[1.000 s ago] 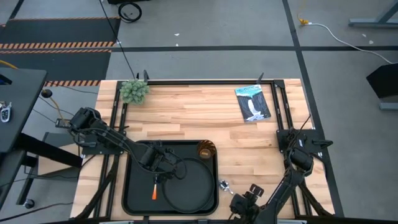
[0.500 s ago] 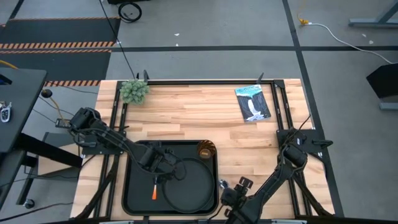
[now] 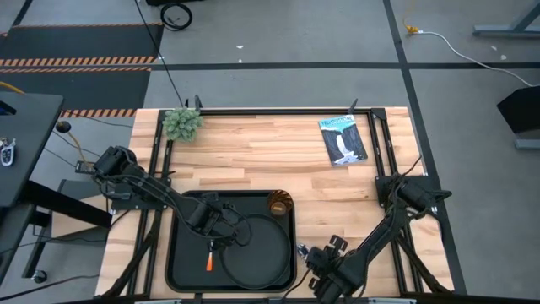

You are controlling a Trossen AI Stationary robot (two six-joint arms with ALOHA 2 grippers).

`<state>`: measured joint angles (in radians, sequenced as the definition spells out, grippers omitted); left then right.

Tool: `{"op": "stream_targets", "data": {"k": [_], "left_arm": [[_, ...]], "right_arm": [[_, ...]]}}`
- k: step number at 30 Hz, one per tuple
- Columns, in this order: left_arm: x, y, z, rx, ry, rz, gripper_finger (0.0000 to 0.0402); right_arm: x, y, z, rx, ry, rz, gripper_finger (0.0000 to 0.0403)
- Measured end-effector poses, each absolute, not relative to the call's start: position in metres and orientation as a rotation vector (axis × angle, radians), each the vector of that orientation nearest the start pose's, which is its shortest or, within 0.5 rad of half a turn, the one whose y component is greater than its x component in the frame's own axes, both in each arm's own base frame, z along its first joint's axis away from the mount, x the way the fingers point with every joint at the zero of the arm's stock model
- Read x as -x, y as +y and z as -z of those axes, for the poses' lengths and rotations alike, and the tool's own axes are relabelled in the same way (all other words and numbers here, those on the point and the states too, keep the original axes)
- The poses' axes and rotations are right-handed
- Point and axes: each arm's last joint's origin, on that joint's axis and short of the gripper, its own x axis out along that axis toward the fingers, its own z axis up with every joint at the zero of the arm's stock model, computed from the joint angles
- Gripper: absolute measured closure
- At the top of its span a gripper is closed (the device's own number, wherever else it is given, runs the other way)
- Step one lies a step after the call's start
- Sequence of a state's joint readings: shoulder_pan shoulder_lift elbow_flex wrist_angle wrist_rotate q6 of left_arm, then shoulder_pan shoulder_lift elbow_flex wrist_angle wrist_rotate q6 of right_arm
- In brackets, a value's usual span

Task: Pick and place plate/cup/fork/spoon on tray
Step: Put the brown spoon on the black tray

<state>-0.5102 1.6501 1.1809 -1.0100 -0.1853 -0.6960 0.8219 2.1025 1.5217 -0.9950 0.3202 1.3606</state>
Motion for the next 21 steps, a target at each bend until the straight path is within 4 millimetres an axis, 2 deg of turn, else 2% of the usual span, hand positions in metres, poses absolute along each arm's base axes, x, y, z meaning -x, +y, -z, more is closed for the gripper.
{"op": "stream_targets", "data": {"k": [7,21], "left_arm": [[-0.260,-0.140,-0.214,0.071,1.383,-0.226,0.0377],[-0.259,-0.142,-0.214,0.087,1.380,-0.236,0.0377]], "right_arm": [[-0.266,0.271,-0.136,-0.398,1.177,0.430,0.0239],[-0.264,0.270,-0.128,-0.377,1.263,0.421,0.0247]]}}
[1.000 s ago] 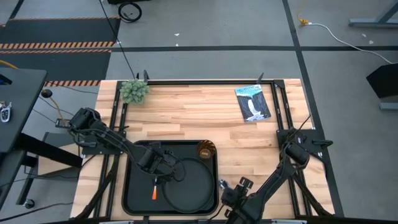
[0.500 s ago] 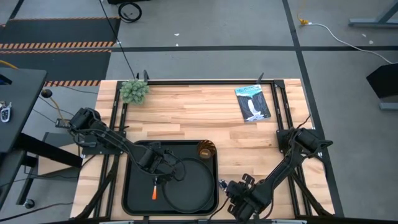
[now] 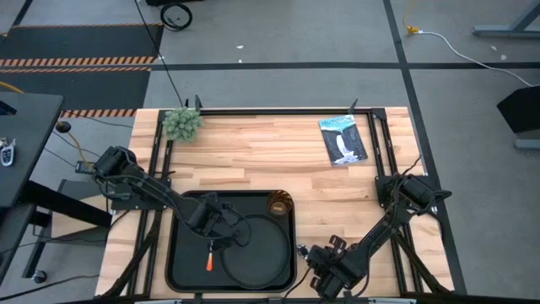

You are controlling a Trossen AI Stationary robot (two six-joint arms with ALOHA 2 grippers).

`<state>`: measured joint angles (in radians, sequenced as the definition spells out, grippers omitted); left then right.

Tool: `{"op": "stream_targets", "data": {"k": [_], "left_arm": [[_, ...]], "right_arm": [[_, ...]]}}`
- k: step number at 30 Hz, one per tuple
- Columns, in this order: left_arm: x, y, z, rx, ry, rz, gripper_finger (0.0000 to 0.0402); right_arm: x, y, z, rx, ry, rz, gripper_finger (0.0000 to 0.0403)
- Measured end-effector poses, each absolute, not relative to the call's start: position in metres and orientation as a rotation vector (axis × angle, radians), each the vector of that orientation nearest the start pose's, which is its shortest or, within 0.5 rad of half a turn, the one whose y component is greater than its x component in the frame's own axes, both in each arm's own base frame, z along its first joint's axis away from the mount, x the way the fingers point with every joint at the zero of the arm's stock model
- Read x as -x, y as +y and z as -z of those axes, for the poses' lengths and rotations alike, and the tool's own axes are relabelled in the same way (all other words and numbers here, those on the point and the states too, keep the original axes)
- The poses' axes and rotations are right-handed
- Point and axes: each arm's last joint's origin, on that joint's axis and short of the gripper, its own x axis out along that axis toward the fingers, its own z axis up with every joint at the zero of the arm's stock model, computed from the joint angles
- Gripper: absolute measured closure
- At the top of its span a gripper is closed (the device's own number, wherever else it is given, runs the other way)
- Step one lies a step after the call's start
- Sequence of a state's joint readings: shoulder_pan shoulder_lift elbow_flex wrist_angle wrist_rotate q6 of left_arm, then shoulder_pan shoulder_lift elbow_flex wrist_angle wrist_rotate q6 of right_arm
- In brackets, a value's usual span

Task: Pick and place plate/cup/fork/spoon on tray
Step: Put the brown spoon on the black tray

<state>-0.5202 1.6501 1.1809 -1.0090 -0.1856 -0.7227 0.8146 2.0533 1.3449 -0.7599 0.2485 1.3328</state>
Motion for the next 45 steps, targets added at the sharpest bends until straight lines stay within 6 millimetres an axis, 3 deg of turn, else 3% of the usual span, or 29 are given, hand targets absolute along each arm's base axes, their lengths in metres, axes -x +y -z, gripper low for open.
{"op": "stream_targets", "data": {"k": [15,27,31,40,45], "left_arm": [[-0.259,-0.143,-0.214,0.099,1.378,-0.232,0.0377],[-0.260,-0.143,-0.214,0.102,1.374,-0.230,0.0377],[-0.261,-0.144,-0.214,0.109,1.363,-0.224,0.0377],[-0.265,-0.146,-0.215,0.109,1.324,-0.184,0.0377],[-0.271,-0.156,-0.217,0.015,1.186,-0.132,0.0377]], "right_arm": [[-0.266,0.268,-0.129,-0.328,1.323,0.414,0.0352],[-0.260,0.269,-0.140,-0.266,1.419,0.456,0.0353],[-0.259,0.269,-0.150,-0.222,1.410,0.498,0.0353],[-0.274,0.281,-0.189,-0.122,1.218,0.440,0.0354],[-0.283,0.285,-0.208,-0.013,1.057,0.412,0.0354]]}}
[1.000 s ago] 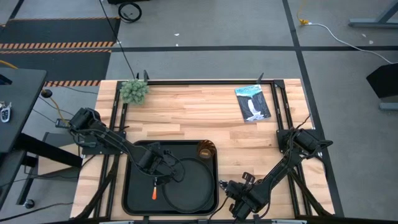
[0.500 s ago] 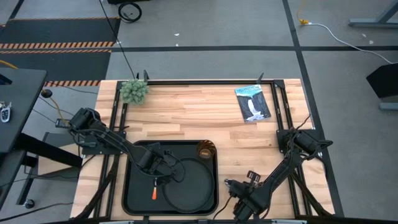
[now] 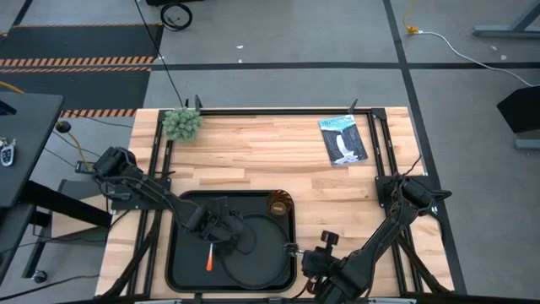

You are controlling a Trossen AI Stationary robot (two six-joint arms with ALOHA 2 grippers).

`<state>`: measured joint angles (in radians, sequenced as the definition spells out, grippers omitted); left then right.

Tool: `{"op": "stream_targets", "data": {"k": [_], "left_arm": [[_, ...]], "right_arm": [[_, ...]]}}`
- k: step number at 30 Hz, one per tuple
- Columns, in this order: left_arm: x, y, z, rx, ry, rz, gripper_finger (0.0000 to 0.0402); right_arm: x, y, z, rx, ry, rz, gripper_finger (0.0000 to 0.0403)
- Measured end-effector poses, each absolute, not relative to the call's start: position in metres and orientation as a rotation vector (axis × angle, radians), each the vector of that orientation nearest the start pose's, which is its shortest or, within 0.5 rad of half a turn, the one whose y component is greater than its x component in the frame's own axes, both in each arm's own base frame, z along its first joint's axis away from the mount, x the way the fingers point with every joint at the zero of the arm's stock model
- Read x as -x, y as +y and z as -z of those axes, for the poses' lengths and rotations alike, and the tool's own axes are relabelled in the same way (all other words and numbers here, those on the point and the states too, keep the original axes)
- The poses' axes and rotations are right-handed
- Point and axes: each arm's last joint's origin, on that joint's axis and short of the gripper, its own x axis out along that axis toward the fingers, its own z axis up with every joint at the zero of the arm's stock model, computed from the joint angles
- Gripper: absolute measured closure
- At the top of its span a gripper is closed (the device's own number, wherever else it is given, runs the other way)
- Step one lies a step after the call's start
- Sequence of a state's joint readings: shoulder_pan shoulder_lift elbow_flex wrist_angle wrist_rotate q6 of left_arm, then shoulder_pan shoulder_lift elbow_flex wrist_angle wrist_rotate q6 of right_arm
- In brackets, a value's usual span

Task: Pick and place plate/cup/fork/spoon on tray
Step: Put the brown spoon on the black tray

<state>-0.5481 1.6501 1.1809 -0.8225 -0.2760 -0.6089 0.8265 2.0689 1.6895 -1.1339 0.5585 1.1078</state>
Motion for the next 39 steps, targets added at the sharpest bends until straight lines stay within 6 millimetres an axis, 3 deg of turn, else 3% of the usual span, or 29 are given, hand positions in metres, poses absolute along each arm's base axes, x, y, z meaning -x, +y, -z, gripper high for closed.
{"op": "stream_targets", "data": {"k": [10,17,22,27,33,39], "left_arm": [[-0.293,-0.173,-0.232,-0.088,0.843,-0.055,0.0373],[-0.312,-0.179,-0.253,-0.049,0.556,-0.063,0.0319],[-0.321,-0.178,-0.265,-0.037,0.384,-0.185,0.0268],[-0.335,-0.174,-0.260,-0.093,0.302,-0.293,0.0236],[-0.353,-0.166,-0.254,-0.169,0.237,-0.349,0.0225],[-0.362,-0.159,-0.260,-0.208,0.183,-0.278,0.0225]], "right_arm": [[-0.298,0.262,-0.272,0.146,0.733,0.425,0.0352],[-0.298,0.253,-0.308,0.230,0.465,0.515,0.0352],[-0.296,0.251,-0.309,0.282,0.289,0.666,0.0351],[-0.296,0.246,-0.299,0.286,0.161,0.772,0.0351],[-0.299,0.241,-0.302,0.295,0.145,0.798,0.0351],[-0.307,0.247,-0.305,0.333,0.210,0.752,0.0351]]}}
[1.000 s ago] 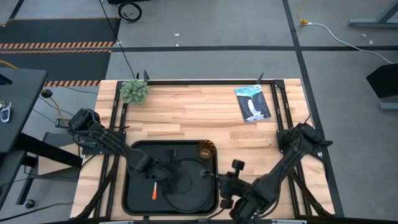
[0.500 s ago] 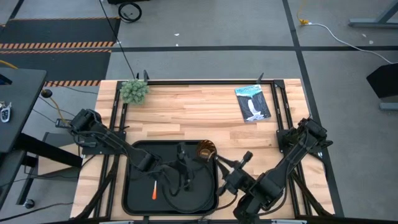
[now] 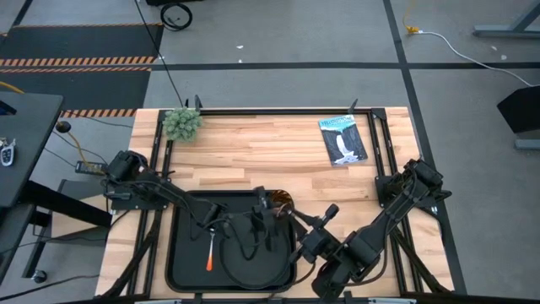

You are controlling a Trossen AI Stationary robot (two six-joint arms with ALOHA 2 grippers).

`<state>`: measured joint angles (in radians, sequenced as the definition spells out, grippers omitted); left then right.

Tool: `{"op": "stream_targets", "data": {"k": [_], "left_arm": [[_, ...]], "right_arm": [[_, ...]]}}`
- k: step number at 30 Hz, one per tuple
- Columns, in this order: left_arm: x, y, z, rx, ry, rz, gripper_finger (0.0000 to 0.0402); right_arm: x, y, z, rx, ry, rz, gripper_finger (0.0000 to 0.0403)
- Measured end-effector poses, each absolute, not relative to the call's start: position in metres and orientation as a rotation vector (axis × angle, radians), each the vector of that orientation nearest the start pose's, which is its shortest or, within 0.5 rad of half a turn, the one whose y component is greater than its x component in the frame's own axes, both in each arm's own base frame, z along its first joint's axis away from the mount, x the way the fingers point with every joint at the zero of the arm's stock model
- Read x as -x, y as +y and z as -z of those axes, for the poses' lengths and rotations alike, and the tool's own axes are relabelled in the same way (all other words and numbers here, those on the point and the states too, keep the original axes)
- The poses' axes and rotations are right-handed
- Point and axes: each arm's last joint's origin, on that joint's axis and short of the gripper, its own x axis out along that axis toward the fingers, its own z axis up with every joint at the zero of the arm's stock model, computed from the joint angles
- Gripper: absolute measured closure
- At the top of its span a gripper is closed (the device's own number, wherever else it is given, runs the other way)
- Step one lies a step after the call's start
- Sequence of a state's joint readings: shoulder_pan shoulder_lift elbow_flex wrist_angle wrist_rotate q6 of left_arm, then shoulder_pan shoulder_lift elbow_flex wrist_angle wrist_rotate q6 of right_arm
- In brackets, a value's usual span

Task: Pick and place plate/cup/fork/spoon on tray
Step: Put the brown spoon on the black tray

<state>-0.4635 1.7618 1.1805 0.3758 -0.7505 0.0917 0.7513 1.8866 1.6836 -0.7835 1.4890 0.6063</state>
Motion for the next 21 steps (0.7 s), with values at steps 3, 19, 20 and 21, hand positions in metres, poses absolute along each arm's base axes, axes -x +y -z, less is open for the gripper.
{"op": "stream_targets", "data": {"k": [3,19,20,21], "left_arm": [[-0.363,-0.159,-0.263,-0.216,0.160,-0.248,0.0225],[-0.351,-0.187,-0.278,-0.296,0.044,-0.030,0.0226],[-0.348,-0.188,-0.282,-0.291,0.032,-0.027,0.0226],[-0.346,-0.188,-0.286,-0.284,0.022,-0.026,0.0226]], "right_arm": [[-0.313,0.252,-0.311,0.351,0.213,0.737,0.0351],[-0.324,0.274,-0.336,0.390,0.215,0.534,0.0351],[-0.324,0.274,-0.336,0.385,0.212,0.532,0.0351],[-0.323,0.275,-0.336,0.385,0.212,0.530,0.0351]]}}
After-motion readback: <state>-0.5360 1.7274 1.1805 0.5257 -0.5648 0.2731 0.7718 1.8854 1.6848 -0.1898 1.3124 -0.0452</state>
